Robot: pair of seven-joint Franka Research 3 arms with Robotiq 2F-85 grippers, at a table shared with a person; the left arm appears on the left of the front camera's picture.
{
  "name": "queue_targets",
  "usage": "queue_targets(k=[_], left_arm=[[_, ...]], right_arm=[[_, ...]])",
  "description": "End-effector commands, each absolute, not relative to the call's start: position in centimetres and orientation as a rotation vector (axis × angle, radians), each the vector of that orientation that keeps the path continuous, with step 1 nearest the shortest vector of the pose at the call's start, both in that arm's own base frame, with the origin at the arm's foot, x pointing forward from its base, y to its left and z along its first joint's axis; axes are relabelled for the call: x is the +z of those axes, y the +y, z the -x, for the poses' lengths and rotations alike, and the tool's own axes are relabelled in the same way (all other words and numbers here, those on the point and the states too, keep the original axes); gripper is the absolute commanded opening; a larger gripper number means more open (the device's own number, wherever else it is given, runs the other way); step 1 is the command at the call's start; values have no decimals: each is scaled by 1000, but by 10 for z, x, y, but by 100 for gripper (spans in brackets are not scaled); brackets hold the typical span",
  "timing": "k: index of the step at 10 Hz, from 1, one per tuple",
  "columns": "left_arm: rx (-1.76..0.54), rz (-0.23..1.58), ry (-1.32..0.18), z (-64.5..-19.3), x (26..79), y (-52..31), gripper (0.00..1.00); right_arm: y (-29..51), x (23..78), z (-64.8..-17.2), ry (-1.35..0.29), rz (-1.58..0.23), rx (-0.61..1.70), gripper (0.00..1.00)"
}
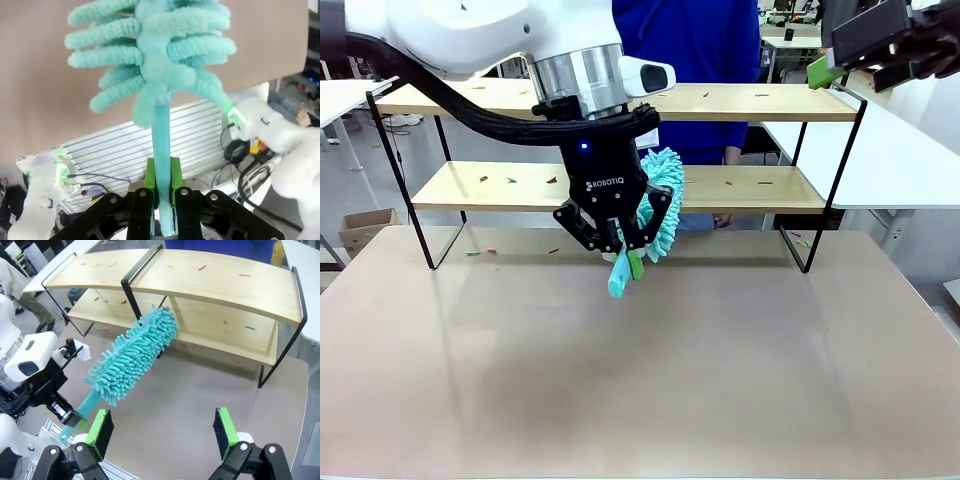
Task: Clean the shelves.
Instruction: Clean a randomly selected level of the Shelf with the Duster.
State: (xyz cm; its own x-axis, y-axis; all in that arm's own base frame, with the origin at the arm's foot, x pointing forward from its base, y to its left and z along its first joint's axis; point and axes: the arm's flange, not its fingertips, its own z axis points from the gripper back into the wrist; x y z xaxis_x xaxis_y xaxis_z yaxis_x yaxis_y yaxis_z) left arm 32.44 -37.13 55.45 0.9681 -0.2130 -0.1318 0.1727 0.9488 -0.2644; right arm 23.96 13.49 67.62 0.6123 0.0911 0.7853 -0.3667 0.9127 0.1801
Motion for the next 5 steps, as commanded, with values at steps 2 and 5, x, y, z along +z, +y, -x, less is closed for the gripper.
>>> queue_targets(k=[2,5], left_arm=[[-99,248,31,-351,550,-394,13],[-88,239,54,-399,536,-418,13]], right_arm=[[134,677,-241,-875,-348,271,100],[134,677,-241,-875,-348,271,100]])
